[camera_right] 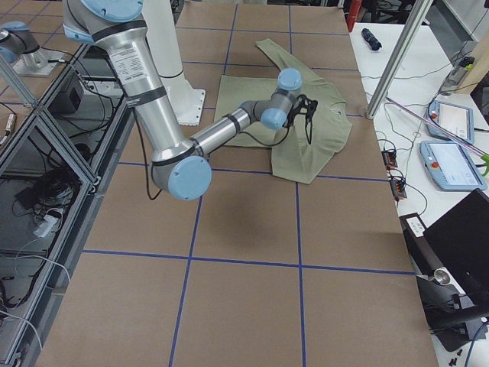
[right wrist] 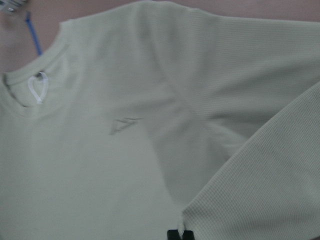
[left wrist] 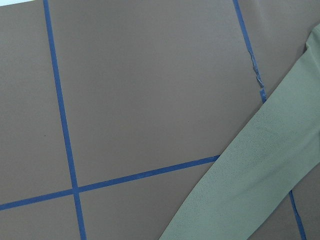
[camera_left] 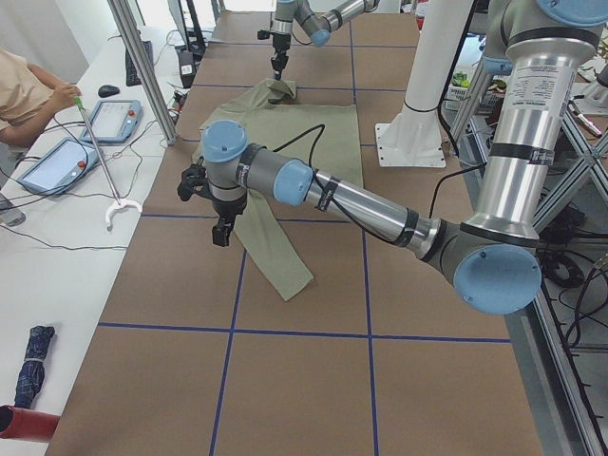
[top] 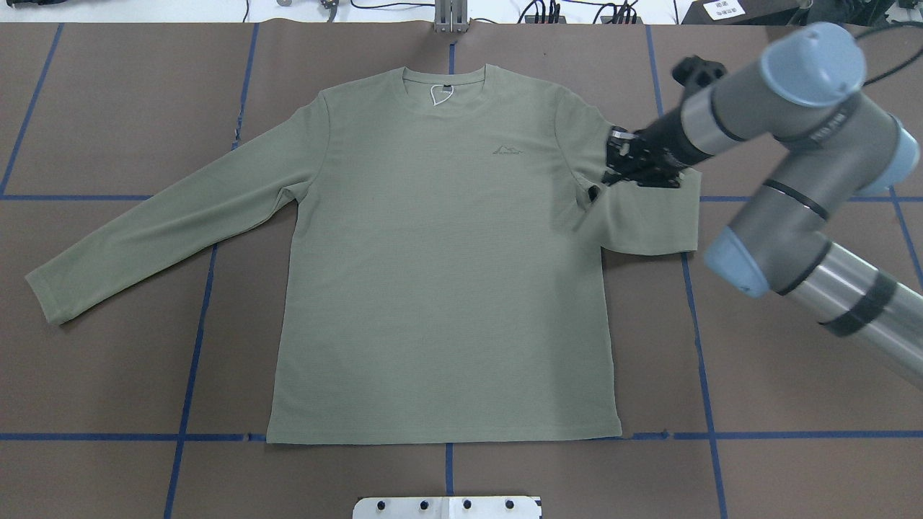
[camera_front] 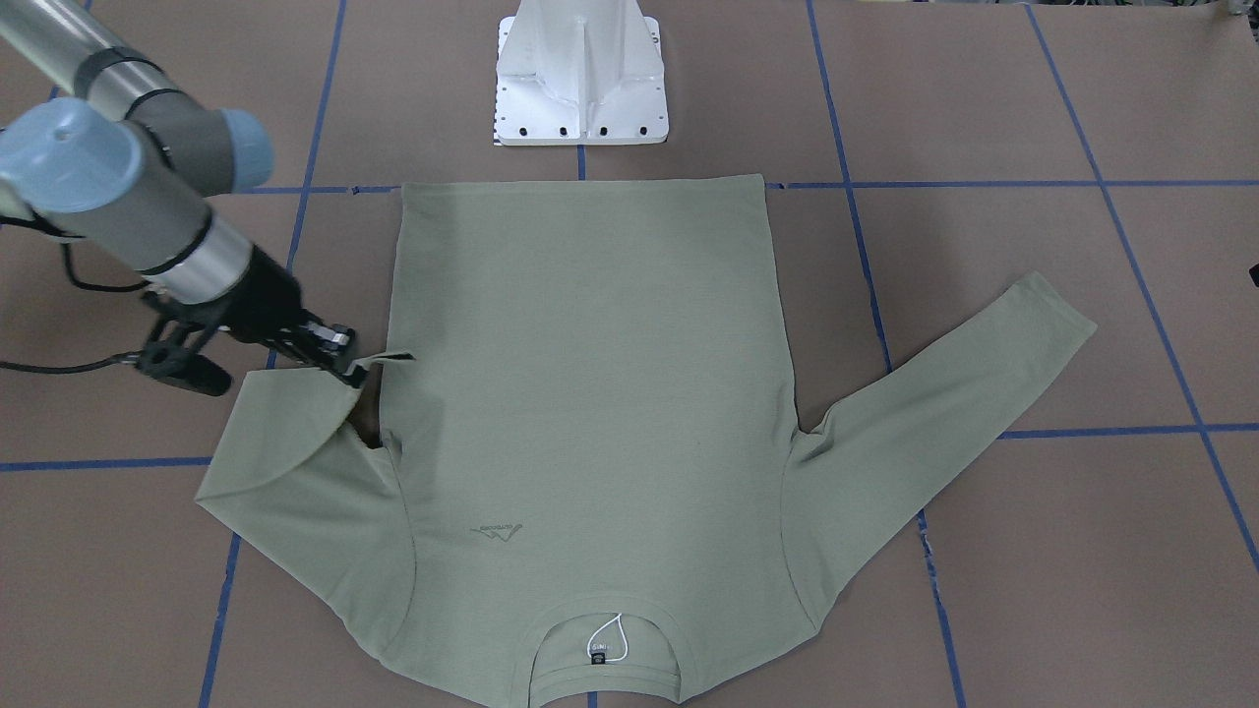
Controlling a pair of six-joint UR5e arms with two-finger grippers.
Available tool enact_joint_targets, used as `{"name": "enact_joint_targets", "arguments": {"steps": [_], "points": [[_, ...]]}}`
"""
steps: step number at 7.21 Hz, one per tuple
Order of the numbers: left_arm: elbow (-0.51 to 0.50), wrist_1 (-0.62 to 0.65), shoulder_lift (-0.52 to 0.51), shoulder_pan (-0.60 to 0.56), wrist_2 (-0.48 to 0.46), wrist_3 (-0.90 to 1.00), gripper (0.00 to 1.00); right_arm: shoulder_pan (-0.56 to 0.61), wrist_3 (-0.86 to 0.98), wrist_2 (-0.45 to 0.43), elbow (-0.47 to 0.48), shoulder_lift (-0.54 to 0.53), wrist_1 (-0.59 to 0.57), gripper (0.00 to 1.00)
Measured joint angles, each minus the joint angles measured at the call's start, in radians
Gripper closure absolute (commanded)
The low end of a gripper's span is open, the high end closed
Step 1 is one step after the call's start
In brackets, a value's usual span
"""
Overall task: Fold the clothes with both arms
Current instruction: 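Carry the sleeve across the shirt body toward the collar with the right gripper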
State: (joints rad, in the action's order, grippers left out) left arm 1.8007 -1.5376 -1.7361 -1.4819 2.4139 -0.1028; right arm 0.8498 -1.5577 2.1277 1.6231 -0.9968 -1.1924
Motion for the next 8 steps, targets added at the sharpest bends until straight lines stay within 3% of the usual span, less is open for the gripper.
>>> {"name": "enact_joint_targets", "arguments": {"steps": [1,2,4,6,7,8], "points": [[0.0,-0.001,0.0,0.0,0.0,0.0,0.0,-0.015,-0.053,-0.05,-0.068,0.192,-0.121,1.0],[0.001,-0.001,0.0,0.0,0.0,0.0,0.0,-0.025,-0.093,-0.081,-0.181,0.343,-0.132,1.0],[0.003,-0.002,0.0,0.0,0.001,0.0,0.0,-0.079,-0.136,-0.164,-0.496,0.562,0.042,1.0],[0.0,-0.008,0.0,0.0,0.001,0.001,0.0,-0.157,-0.144,-0.286,-0.661,0.646,0.17,1.0],[-0.002,-0.014,-0.001,0.002,0.001,0.001,0.0,-0.19,-0.145,-0.335,-0.709,0.676,0.205,0.14],[-0.004,-0.026,-0.001,0.011,0.001,-0.015,0.0,-0.218,-0.146,-0.384,-0.741,0.693,0.232,0.0]]}}
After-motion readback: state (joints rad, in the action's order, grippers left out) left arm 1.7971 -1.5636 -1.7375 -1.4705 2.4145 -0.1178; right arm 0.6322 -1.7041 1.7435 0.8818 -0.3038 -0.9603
